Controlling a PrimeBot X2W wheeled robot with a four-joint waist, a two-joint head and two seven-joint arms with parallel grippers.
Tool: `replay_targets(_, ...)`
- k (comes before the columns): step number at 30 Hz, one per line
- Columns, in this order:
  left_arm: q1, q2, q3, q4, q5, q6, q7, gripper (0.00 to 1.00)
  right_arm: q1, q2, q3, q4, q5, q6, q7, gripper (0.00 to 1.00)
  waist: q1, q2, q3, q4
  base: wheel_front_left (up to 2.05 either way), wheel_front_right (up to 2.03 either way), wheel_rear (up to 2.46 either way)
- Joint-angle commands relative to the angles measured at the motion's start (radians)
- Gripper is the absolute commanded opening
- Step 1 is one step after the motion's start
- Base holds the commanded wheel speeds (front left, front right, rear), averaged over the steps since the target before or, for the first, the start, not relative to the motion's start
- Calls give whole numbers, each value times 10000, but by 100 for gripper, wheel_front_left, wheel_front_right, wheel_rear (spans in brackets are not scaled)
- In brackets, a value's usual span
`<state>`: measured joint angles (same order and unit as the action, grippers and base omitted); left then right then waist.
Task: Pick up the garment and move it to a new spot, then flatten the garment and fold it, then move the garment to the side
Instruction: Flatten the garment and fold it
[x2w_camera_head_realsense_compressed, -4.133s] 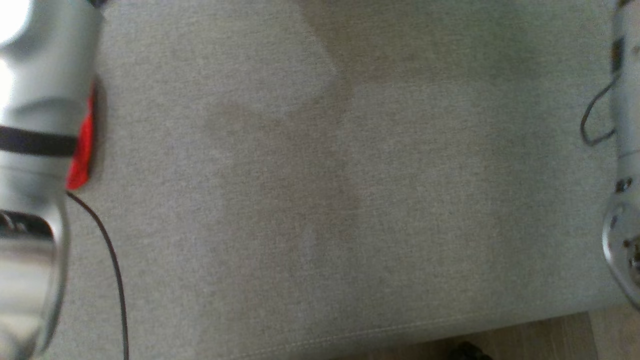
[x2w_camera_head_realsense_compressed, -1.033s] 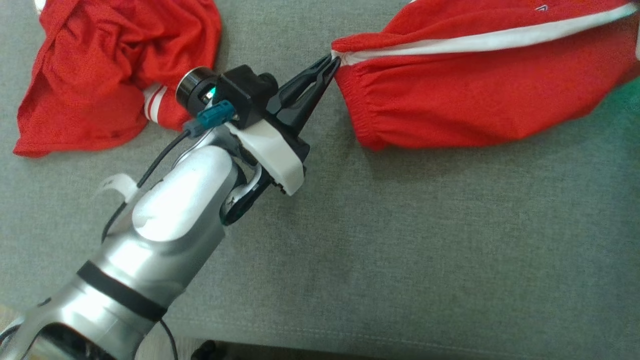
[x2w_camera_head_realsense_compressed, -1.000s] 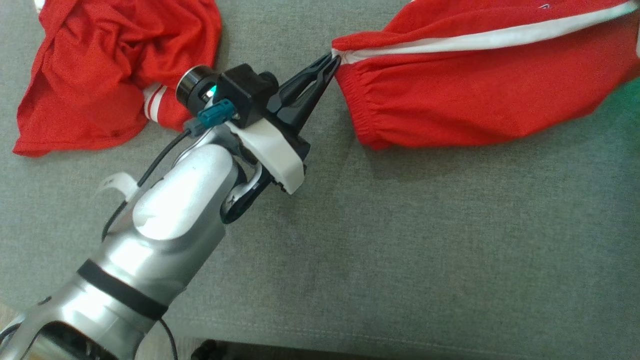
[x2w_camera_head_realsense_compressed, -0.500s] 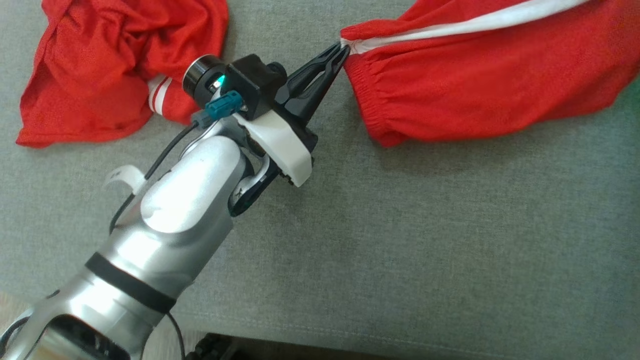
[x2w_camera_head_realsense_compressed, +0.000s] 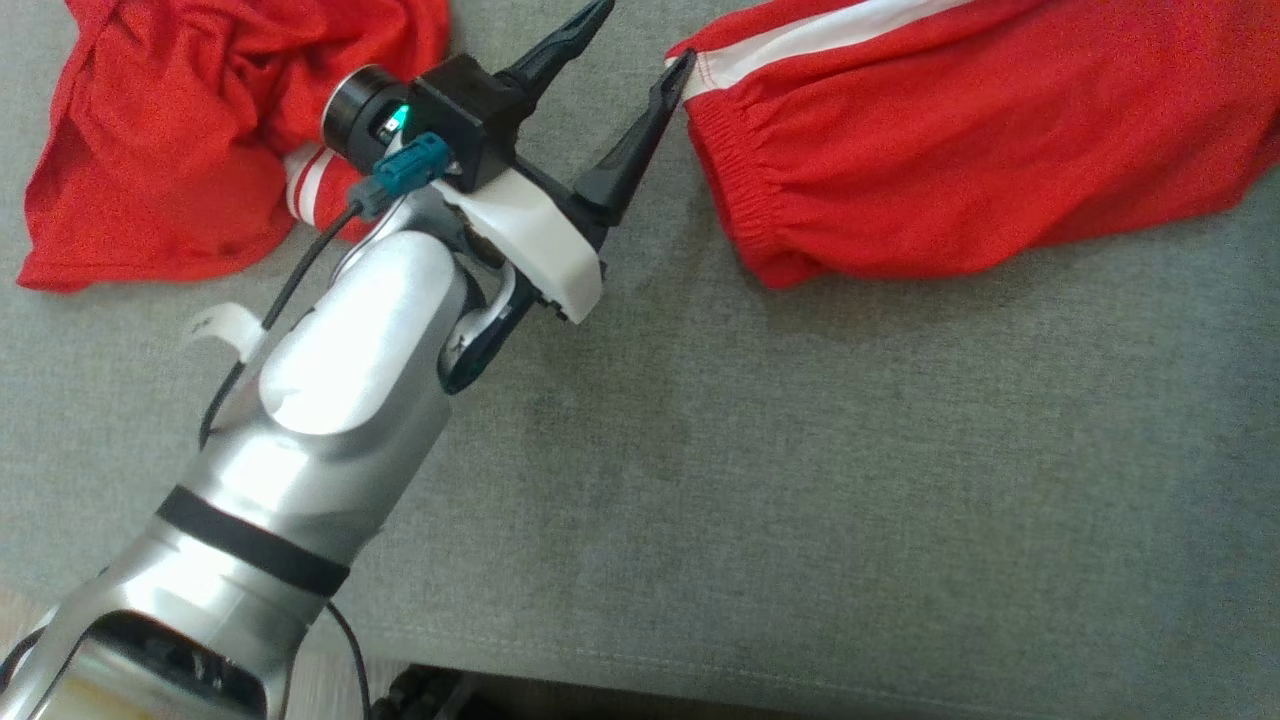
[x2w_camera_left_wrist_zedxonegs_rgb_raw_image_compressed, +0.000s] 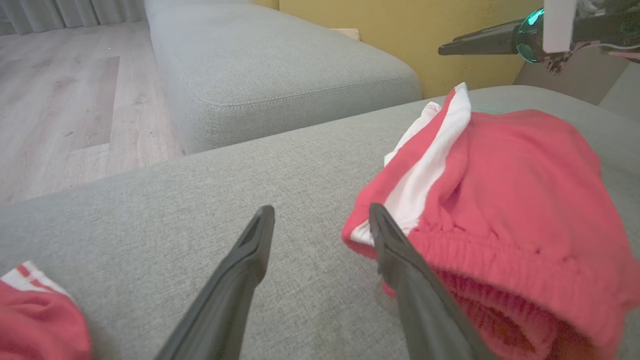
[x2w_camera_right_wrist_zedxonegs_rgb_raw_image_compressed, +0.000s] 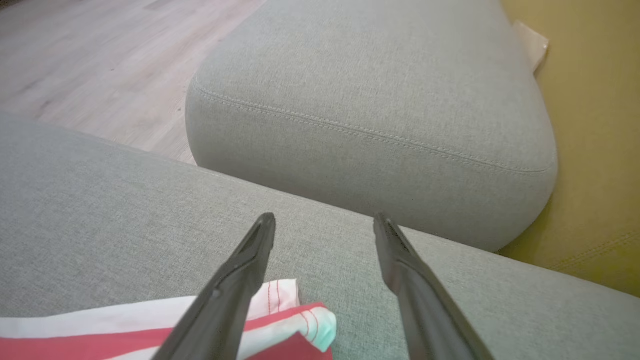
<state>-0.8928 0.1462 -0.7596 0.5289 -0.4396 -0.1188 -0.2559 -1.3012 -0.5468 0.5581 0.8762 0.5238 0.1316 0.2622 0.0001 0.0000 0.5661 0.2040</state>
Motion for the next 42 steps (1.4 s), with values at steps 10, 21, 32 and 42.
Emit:
replay_targets(10,707,455,1833,-296,227,416,-58,100,678,1143,-794,-101,701,-9,-3376,100,-1,0,-1486,-913,0,0,0)
replay_targets(21,2680,654,3395,-1494,721,848,-58,100,3266,2211,-1683,-1128,1220,-9,-5043,100,-1,0,-3216,-1768,0,0,0)
replay_targets(32,5350,29,4658,-2899,1436,915,-59,100,7552,4297,-4187,-3483,-2195,-9,-5236,100,-1,0,-4347,-2226,0,0,0)
replay_targets(42,7134,-680,5541,-3763,2460,834,-59,100,10742,4957,-5224,-5862,-3580,-9,-5238,100,-1,0,-4785,-2250,0,0,0)
